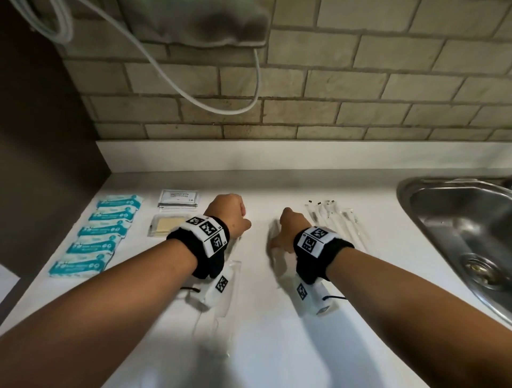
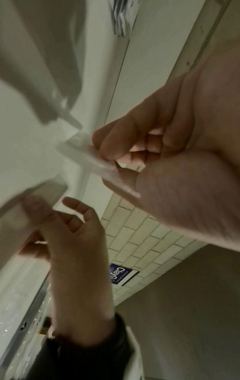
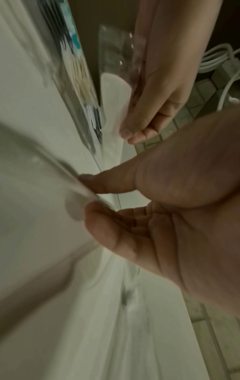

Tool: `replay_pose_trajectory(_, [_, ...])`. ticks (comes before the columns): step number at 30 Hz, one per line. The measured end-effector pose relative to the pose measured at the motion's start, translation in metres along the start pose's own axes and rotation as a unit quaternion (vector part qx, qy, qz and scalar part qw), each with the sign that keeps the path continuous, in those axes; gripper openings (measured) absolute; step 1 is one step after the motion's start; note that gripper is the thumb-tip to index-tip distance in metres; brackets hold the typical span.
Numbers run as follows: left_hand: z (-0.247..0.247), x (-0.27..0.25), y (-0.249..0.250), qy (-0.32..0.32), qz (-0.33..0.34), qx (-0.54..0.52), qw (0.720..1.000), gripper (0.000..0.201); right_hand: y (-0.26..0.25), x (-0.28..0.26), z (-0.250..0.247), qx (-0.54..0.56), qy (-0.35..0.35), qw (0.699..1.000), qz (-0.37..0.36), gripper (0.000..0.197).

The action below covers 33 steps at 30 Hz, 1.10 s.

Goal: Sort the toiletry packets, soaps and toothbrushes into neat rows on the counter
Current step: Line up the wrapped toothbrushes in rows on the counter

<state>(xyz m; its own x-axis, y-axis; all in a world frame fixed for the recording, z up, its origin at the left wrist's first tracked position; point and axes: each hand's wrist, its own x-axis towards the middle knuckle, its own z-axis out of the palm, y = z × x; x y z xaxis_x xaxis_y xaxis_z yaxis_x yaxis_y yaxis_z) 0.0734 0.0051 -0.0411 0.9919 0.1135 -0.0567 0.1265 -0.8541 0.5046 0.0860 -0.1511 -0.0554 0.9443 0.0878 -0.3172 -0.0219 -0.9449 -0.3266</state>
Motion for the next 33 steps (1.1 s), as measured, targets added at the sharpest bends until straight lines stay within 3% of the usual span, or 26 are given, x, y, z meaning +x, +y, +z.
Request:
replay_pose_trajectory(4, [0.011, 0.002, 0.006, -0.027, 0.009, 0.04, 0.999, 0.014, -0.003, 0.015, -0.009, 0.009, 0.003, 1.0, 0.003, 0.064])
replay_pose_trajectory(7, [0.023, 0.004, 0.014, -0.058, 0.019, 0.032, 0.998, 0.016, 0.005, 0.017, -0.024, -0.03, 0.008, 0.999, -0.032, 0.049])
replay_pose_trajectory(9, [0.027, 0.004, 0.016, -0.083, 0.028, 0.031, 0.996, 0.026, 0.013, 0.014, -0.034, -0.096, 0.001, 0.992, -0.078, 0.04])
replay_pose_trajectory(12, [0.025, 0.001, 0.014, -0.099, 0.055, 0.05, 0.992, 0.039, 0.03, 0.005, -0.037, -0.173, -0.05, 0.977, -0.117, 0.045])
replay_pose_trajectory(15, [0.025, -0.006, 0.013, -0.131, 0.092, 0.148, 0.976, 0.061, 0.039, -0.004, -0.027, -0.209, -0.111, 0.964, -0.118, 0.043])
replay_pose_trajectory(17, [0.027, -0.009, 0.013, -0.154, 0.089, 0.202, 0.963, 0.07, 0.039, -0.003, -0.019, -0.207, -0.103, 0.964, -0.129, 0.036])
replay_pose_trajectory(22, [0.033, -0.011, 0.013, -0.163, 0.086, 0.205, 0.961, 0.072, 0.033, 0.005, -0.019, -0.162, -0.074, 0.977, -0.119, 0.033])
replay_pose_trajectory(28, [0.023, -0.018, 0.01, -0.163, 0.085, 0.163, 0.969, 0.074, 0.029, 0.008, -0.018, -0.2, -0.05, 0.968, -0.142, 0.028])
replay_pose_trajectory(33, [-0.006, -0.038, -0.006, -0.133, 0.061, 0.088, 0.985, 0.047, 0.003, -0.028, -0.015, -0.16, -0.046, 0.957, -0.236, 0.033])
